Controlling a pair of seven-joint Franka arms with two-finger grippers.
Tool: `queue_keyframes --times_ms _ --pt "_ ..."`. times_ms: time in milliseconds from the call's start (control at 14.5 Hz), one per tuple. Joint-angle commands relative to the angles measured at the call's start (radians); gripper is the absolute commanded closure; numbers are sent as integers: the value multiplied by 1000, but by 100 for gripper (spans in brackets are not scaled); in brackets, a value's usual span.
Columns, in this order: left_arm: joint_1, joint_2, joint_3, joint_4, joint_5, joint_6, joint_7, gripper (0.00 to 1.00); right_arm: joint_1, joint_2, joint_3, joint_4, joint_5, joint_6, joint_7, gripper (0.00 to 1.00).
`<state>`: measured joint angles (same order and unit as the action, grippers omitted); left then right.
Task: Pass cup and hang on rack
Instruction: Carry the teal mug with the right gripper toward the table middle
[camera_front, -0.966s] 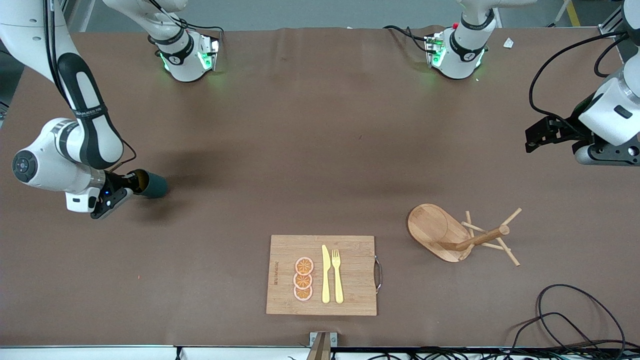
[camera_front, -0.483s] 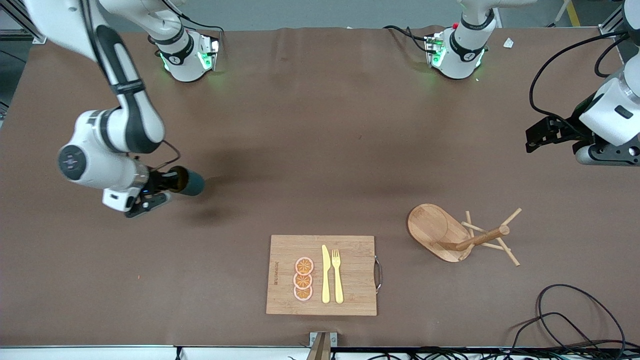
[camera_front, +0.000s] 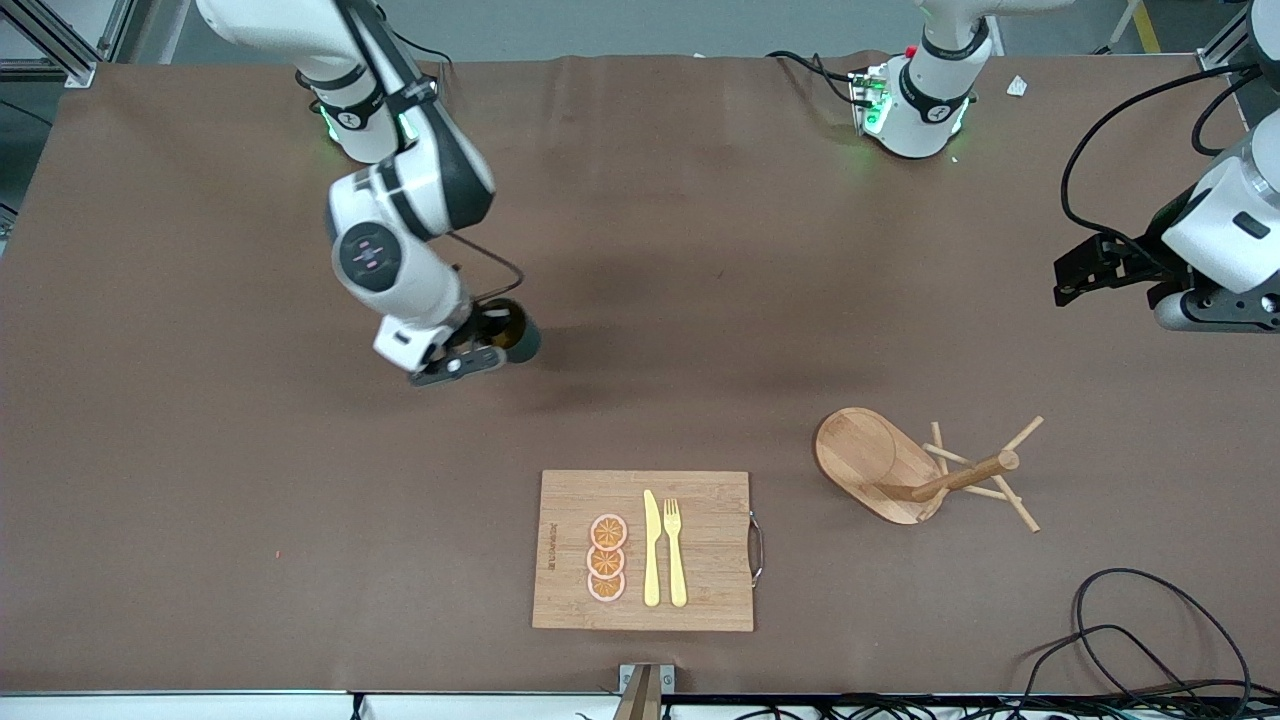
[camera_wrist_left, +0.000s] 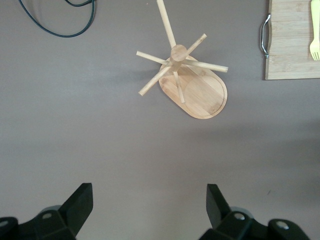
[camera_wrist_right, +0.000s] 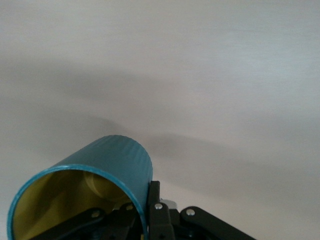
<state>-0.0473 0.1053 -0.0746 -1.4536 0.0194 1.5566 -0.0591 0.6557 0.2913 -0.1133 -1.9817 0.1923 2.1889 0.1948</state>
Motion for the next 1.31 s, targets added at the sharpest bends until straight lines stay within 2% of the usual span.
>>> queue_keyframes --times_ms 0,414,552,1241 --pt "3 -1 -1 9 1 -10 1 0 112 77 -19 92 4 -5 110 100" --pt "3 -1 -1 9 1 -12 1 0 283 256 -20 279 -17 -5 409 100" --pt "3 -1 -1 7 1 -12 1 0 308 298 -20 322 -33 -5 472 100" --pt "7 5 -1 7 2 -12 -1 0 358 355 -19 336 -60 111 653 100"
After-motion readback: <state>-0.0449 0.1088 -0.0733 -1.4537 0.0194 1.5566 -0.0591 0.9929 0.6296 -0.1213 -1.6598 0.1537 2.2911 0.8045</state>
